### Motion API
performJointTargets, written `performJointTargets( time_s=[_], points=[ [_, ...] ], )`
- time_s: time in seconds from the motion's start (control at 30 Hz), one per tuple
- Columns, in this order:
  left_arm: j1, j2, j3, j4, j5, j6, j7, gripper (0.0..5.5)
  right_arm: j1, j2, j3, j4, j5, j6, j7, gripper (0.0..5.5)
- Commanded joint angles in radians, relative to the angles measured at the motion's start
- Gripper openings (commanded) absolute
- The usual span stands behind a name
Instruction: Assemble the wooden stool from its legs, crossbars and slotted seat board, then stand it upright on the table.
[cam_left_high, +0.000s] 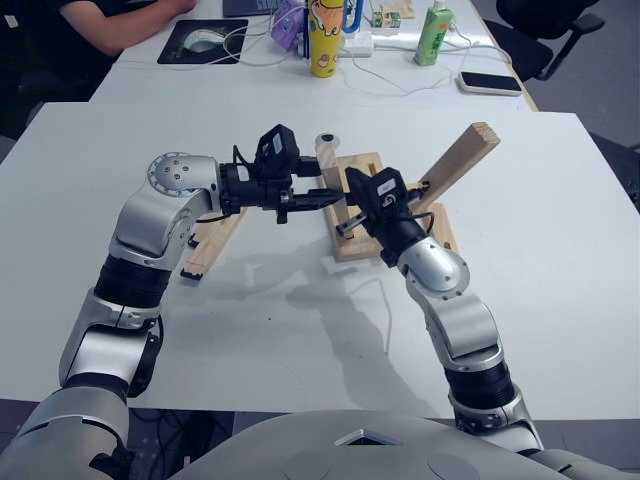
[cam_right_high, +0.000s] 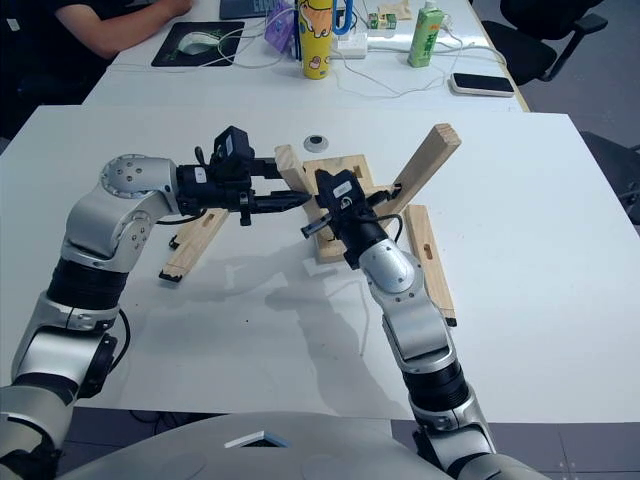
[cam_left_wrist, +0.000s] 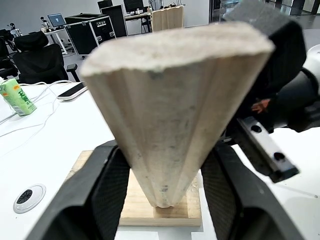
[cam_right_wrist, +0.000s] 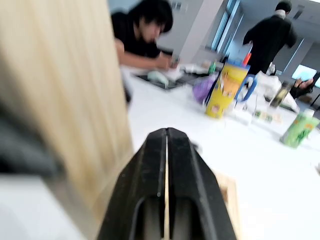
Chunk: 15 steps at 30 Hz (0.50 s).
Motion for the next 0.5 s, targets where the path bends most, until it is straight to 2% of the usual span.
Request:
performJointTargets(
  time_s=[0.03,0.17,0.3,0.4,0.5],
  points=[
    [0.068,-0.002,-0.075,0.053,0.045,0.056,-0.030,2.07,0.032,-0.014,-0.071,-0.065,0.028,-0.160,0.007,0.00],
    [0.050,0.011,-0.067,0.062,0.042,0.051,-0.047,2.07,0.219,-0.117,-0.122,-0.060,0.013,-0.324,0.063,0.00],
    [0.027,0.029,-0.063,0.077,0.041,0.049,-0.077,2.07,0.343,-0.201,-0.120,0.042,-0.027,-0.463,0.110,0.00],
    [-0.001,0.034,-0.074,0.107,0.054,0.032,-0.110,2.07,0.310,-0.178,-0.079,0.156,-0.062,-0.462,0.099,0.00],
    [-0.024,0.039,-0.083,0.141,0.064,0.011,-0.147,2.07,0.238,-0.120,-0.036,0.252,-0.121,-0.356,0.052,0.00]
  ],
)
